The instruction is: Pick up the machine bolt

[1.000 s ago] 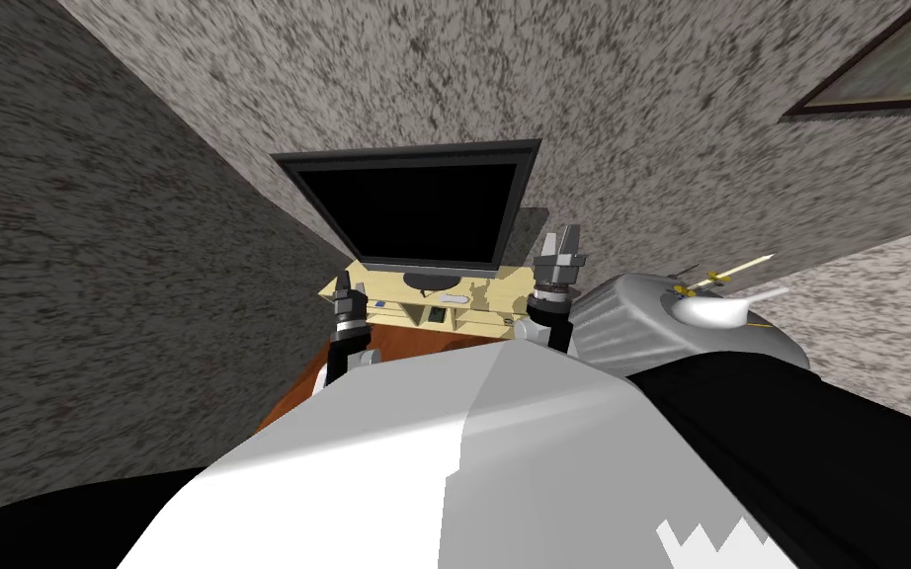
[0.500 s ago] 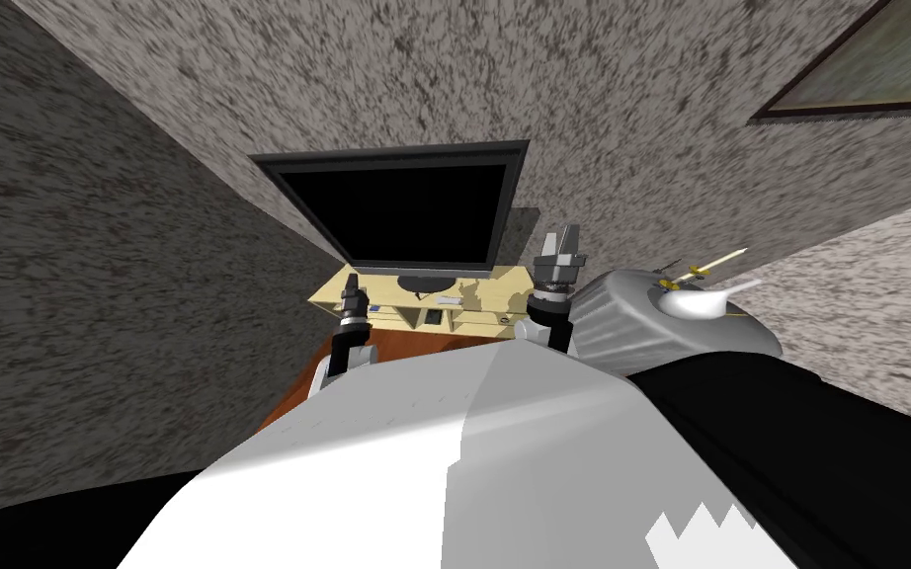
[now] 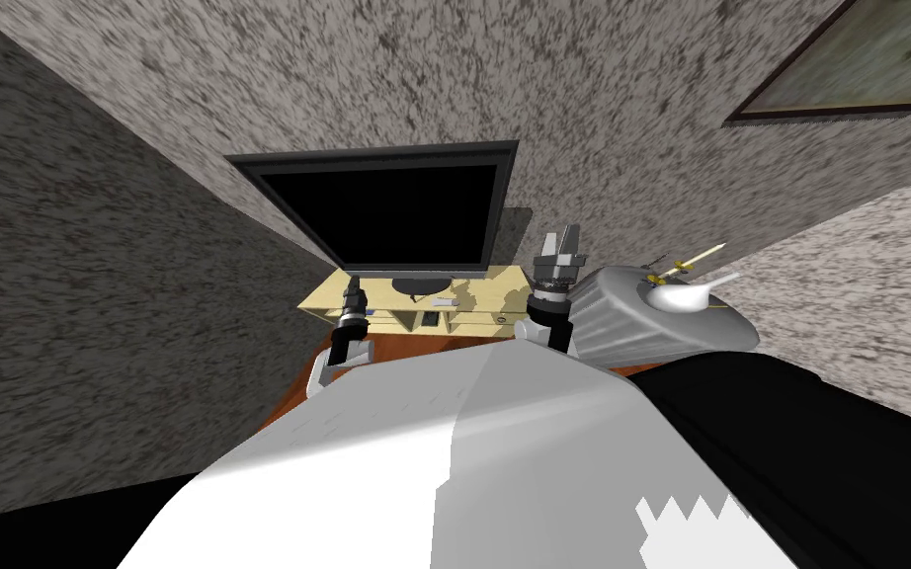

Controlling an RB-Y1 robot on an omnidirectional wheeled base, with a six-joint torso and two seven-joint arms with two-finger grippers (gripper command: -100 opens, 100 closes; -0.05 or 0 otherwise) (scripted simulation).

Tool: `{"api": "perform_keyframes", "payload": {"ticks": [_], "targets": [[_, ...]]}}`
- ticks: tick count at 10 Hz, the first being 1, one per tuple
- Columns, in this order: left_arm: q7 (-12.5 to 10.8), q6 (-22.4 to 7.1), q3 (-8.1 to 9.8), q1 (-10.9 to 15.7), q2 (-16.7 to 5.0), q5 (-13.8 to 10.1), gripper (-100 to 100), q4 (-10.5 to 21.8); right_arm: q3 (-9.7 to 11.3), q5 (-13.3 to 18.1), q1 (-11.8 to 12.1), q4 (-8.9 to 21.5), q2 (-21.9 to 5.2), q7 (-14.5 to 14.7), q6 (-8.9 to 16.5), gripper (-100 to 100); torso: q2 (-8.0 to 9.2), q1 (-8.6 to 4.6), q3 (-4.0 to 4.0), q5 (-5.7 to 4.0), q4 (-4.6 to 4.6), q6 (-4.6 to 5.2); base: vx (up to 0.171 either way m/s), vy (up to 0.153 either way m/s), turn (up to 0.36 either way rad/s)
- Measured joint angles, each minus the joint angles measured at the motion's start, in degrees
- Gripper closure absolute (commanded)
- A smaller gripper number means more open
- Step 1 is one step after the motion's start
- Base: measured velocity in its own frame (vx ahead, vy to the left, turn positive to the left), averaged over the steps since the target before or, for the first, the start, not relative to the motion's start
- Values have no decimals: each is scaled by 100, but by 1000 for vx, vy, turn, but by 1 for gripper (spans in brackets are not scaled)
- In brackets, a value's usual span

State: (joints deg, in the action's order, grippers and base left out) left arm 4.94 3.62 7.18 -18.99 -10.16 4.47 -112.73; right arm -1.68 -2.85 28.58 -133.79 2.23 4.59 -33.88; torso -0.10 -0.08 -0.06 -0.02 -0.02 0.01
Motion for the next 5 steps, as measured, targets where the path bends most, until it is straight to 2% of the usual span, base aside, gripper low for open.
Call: {"api": "perform_keyframes", "payload": {"ticks": [3,5], "targets": [[-22,-418,97,170,33,174,-100,260,0,0,0,0,0,0,0,0,3,1,1,0,0,-3,19,-18,-76],[-80,-767,251,458,10,328,-100,572,0,0,0,0,0,0,0,0,-2,-2,-1,0,-1,-1,29,-22,-97]]}}
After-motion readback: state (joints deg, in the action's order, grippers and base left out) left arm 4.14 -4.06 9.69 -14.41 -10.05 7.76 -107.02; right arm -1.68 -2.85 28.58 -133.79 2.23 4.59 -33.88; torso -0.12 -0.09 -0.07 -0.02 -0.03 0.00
